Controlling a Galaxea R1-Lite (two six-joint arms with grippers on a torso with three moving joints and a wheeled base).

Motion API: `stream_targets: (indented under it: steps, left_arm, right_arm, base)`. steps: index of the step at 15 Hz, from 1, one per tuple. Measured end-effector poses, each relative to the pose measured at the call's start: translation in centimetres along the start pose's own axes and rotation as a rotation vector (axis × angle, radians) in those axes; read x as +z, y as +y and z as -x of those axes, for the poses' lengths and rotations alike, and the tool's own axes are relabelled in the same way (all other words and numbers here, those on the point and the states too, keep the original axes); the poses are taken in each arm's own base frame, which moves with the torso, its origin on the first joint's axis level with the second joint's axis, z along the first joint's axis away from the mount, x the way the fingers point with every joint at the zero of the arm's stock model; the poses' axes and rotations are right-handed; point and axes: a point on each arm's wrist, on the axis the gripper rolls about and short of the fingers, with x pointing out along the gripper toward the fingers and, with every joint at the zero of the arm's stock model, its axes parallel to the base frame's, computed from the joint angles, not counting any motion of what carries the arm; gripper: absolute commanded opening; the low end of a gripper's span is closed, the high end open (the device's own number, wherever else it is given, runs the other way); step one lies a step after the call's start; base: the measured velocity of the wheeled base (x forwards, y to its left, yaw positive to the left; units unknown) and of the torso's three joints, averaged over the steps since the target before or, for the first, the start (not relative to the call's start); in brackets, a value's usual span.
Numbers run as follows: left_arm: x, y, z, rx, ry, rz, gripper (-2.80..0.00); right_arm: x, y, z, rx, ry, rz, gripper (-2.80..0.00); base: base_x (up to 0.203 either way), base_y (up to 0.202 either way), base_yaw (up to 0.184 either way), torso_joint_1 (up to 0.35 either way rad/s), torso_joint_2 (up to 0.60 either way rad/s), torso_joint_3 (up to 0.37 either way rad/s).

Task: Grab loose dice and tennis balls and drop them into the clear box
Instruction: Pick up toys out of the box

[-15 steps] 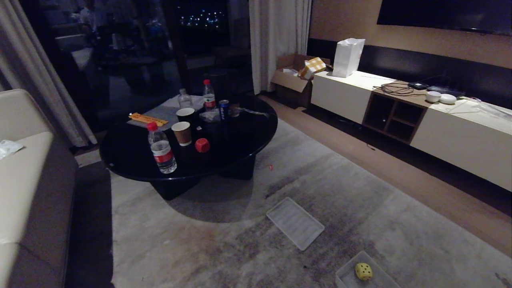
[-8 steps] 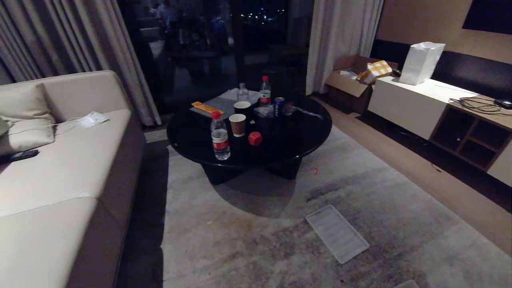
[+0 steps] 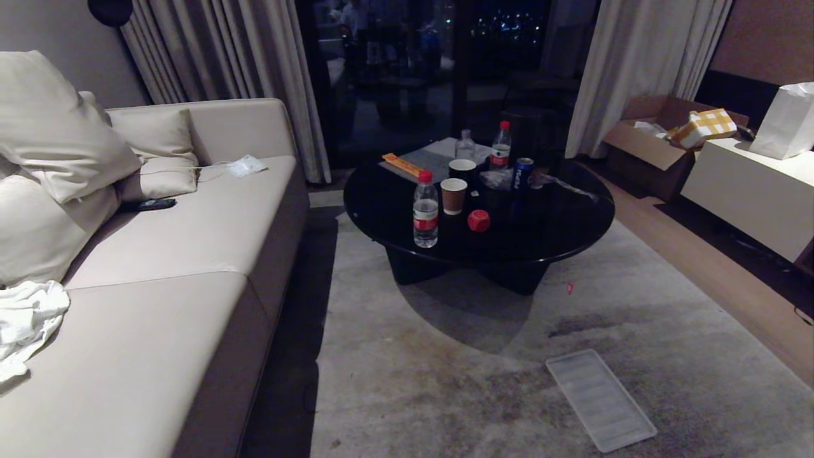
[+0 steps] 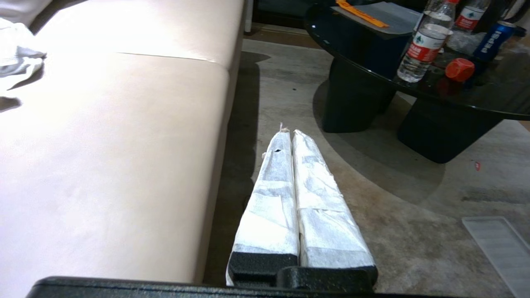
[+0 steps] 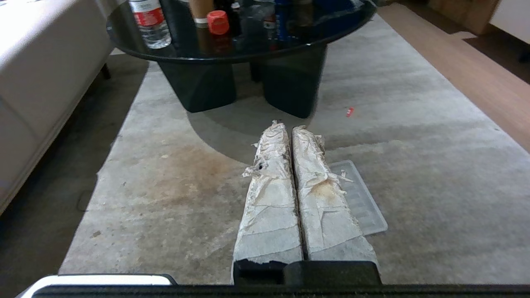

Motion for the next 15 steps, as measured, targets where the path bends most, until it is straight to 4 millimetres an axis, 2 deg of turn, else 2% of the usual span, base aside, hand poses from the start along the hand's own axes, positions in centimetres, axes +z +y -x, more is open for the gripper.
stream_targets:
  steps: [9, 15]
  left_arm:
    - [0.00, 0.00, 0.00, 0.000, 0.000, 0.001, -2.80]
    - [0.00, 0.00, 0.00, 0.000, 0.000, 0.002, -2.80]
  right_arm:
    - [0.00, 0.00, 0.00, 0.000, 0.000, 0.000, -2.80]
    - [0.00, 0.00, 0.00, 0.000, 0.001, -0.001, -2.80]
  base:
    - [0.000, 0.000, 0.000, 0.000, 0.00, 0.000]
    - [0.162, 0.000, -0.001, 0.001, 0.00, 0.002]
